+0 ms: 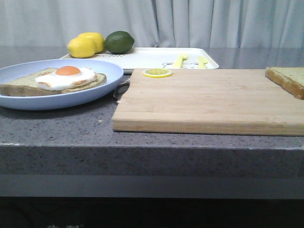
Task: Place bread and move sandwich to tray
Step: 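Grasp the bread slice on the cutting board with the right gripper and lift, then carry the bread over the egg on the blue plate and lower it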
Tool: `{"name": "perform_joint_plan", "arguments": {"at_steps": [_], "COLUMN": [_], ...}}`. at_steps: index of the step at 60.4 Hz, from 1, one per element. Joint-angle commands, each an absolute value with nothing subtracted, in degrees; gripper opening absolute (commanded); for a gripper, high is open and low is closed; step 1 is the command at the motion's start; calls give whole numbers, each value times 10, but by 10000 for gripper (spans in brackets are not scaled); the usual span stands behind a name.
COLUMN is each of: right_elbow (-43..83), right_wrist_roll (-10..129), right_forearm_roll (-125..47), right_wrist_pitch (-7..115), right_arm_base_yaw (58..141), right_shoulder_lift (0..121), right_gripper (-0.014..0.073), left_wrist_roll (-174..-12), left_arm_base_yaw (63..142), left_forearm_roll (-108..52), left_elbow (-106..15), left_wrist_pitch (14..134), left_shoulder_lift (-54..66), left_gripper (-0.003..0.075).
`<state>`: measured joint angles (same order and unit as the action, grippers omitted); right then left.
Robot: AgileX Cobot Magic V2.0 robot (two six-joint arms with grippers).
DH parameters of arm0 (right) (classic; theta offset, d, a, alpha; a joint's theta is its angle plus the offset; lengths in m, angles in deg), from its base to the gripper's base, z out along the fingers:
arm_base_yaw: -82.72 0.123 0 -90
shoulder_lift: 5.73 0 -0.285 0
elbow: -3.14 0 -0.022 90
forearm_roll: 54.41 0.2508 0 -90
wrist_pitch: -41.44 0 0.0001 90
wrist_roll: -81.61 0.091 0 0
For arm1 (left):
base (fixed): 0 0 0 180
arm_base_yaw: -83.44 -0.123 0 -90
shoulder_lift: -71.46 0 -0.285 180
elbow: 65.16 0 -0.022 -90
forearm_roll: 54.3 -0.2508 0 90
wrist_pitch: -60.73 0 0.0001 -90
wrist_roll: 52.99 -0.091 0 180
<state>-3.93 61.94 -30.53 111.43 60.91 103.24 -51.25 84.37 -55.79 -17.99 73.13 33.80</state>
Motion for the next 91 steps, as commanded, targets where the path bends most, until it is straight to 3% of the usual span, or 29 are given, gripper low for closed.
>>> {"name": "perform_joint_plan", "arguments": {"at_steps": [1, 23, 31, 41, 46, 58, 73, 91], "right_elbow": [-58, -58, -63, -76, -83, -101, -102, -60], "right_wrist_roll": [598, 589, 608, 628, 633, 671, 673, 647], "right_forearm_roll": [-272, -269, -269, -269, -269, -247, -73, 123], "right_wrist_pitch": [1142, 1163, 1176, 1179, 1179, 1180, 1180, 1116], "right_arm_base_yaw": [614, 635, 635, 635, 634, 634, 654, 841], "right_shoulder_lift": [1022, 1047, 1041, 1021, 1004, 949, 888, 887], "right_gripper": [615, 593, 399, 29, -88, -85, -85, -85], "left_wrist_roll": [-508, -508, -508, -508, -508, -508, -508, -508], "left_arm_base_yaw": [842, 842, 842, 842, 842, 842, 842, 842], "left_forearm_roll": [-558, -558, -558, -558, -558, -558, -558, -558], "left_elbow": [-201, -201, -201, -201, -201, -201, -201, -201], "left_wrist_pitch": [679, 679, 679, 679, 679, 679, 679, 679], "left_shoulder_lift": [332, 332, 332, 332, 332, 332, 332, 332], "left_gripper": [587, 587, 587, 587, 587, 587, 587, 587]}}
